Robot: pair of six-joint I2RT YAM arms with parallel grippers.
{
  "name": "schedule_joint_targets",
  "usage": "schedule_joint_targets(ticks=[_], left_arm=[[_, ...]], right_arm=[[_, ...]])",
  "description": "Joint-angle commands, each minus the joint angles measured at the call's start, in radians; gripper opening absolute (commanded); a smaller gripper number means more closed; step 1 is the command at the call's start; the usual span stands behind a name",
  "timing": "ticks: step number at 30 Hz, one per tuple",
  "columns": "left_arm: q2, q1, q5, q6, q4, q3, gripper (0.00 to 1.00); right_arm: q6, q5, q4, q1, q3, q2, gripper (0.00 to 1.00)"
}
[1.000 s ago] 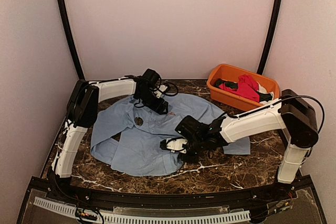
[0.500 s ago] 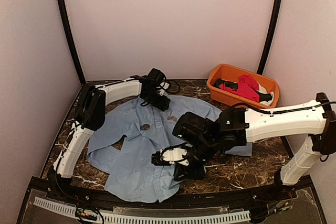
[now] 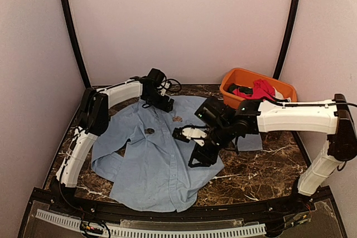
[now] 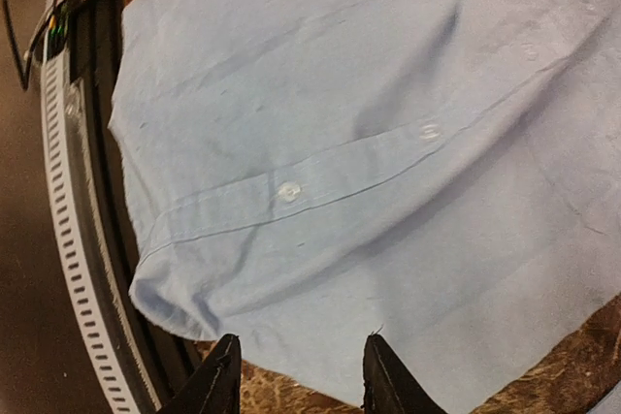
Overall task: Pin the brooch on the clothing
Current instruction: Smooth out the clothing with brooches at the center of the board.
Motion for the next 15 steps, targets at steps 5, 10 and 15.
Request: schedule_joint_targets(ticks=[5, 10, 15], left_arm=[[-0.242, -0.008, 0.111, -0.047, 0.027, -0.058, 0.98], [-0.358, -0.009, 0.082, -0.050, -0.040, -0.099, 0.98], [-0.442, 0.002, -0.085, -0.033, -0.091, -0.253, 0.98]], right_arm=[[0.092, 0.048, 0.212, -0.256, 0.121, 0.138, 0.40], [0.165, -0.033, 0.282, -0.392, 0.262, 0.311, 0.38], [0.180, -0.086, 0.292, -0.439, 0.465, 0.509, 0.36]])
